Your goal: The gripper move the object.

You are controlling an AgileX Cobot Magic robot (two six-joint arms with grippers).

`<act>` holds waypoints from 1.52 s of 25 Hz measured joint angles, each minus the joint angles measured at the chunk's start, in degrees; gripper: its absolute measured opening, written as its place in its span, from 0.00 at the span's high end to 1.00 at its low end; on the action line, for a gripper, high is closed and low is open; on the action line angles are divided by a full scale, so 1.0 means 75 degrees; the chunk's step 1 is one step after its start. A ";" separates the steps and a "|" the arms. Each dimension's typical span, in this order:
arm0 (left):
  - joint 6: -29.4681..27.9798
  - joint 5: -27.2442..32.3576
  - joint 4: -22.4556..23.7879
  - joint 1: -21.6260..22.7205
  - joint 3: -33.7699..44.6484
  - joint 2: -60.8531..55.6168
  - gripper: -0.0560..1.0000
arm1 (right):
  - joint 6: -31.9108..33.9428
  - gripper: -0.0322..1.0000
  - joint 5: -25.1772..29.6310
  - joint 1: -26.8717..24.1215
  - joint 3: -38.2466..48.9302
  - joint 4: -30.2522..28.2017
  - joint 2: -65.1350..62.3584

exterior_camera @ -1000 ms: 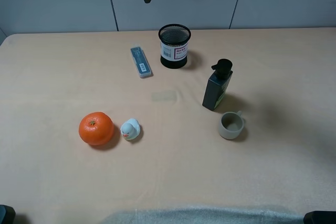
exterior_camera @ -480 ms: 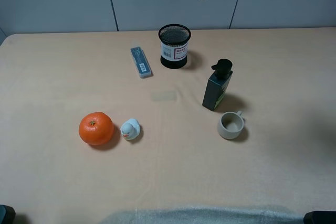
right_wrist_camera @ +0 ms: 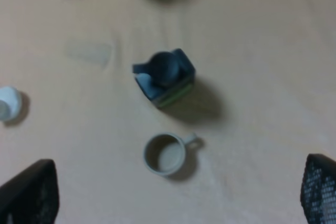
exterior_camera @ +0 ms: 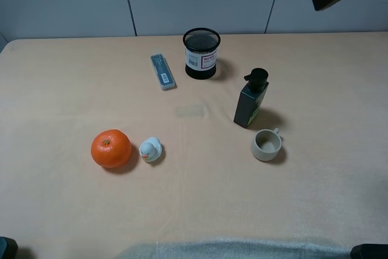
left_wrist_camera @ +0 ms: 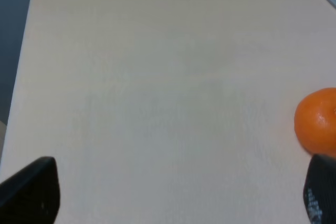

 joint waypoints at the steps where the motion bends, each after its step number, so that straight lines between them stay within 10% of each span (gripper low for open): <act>1: 0.0000 0.0000 0.0000 0.0000 0.0000 0.0000 0.08 | 0.0032 0.30 0.0000 0.0000 0.0131 -0.0036 -0.0203; 25: 0.0000 0.0000 0.0000 0.0000 0.0000 0.0000 0.08 | 0.0050 0.30 0.0017 -0.0034 0.3345 -0.0217 -0.5362; 38: 0.0000 0.0000 0.0000 0.0000 0.0000 0.0000 0.08 | -0.1008 0.30 -0.1285 -0.2553 0.5662 -0.0091 -0.8418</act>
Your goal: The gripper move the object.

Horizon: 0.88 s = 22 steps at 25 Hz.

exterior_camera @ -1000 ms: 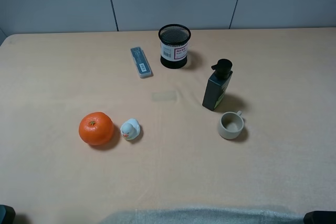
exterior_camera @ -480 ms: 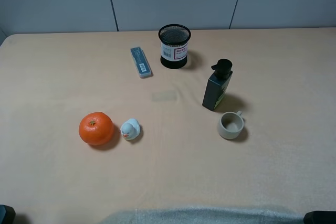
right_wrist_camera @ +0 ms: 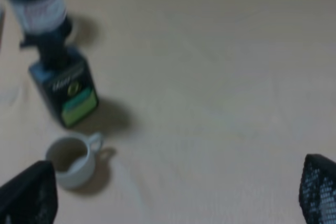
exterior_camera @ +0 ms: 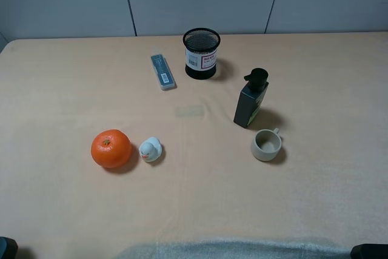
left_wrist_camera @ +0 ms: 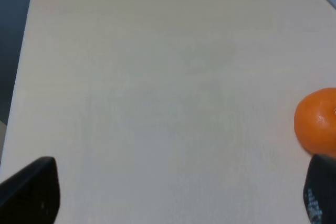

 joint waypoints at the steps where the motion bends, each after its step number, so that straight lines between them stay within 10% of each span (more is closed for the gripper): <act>1: 0.0000 0.0000 0.0000 0.0000 0.0000 0.0000 0.08 | -0.0014 0.30 0.0000 -0.0155 0.0052 0.0089 -0.0136; 22: 0.0000 0.0000 0.0000 0.0000 0.0000 0.0000 0.08 | -0.0347 0.30 -0.0144 -0.1002 0.0182 0.0365 -0.0243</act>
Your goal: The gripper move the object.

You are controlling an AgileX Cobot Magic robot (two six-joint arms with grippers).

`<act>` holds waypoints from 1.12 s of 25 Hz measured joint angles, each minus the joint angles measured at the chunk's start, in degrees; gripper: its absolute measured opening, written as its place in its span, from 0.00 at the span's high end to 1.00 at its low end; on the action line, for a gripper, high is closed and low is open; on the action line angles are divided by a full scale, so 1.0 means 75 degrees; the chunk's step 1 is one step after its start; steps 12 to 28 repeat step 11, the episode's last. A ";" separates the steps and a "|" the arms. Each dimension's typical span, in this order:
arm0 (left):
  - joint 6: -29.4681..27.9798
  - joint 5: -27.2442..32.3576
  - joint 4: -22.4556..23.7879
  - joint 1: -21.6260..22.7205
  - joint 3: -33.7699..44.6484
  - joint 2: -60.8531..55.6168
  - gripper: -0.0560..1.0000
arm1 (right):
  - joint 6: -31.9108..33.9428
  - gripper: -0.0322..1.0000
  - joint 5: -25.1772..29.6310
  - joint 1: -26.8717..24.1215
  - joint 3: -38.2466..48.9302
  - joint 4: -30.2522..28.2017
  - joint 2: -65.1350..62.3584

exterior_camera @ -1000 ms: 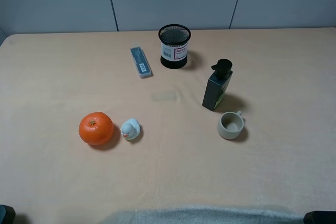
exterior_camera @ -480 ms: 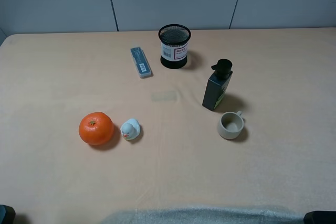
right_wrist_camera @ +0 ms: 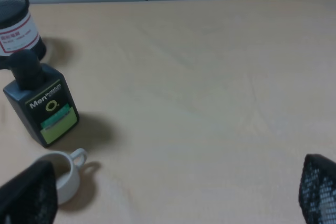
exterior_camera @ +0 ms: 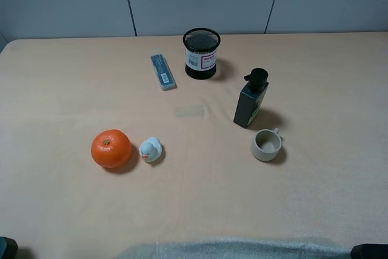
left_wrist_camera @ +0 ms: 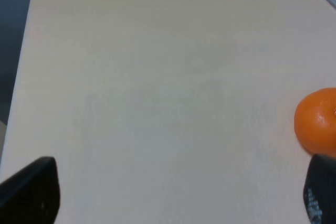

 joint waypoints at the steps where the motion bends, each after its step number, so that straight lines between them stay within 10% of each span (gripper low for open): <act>1: 0.0000 0.0000 0.0000 0.0000 0.0000 0.0000 0.08 | 0.0000 0.30 0.0000 0.0000 0.0000 0.0000 0.0000; 28: 0.0000 0.0000 0.0000 0.0000 0.0000 0.0000 0.08 | 0.0000 0.30 -0.0003 0.0000 0.0000 0.0000 0.0000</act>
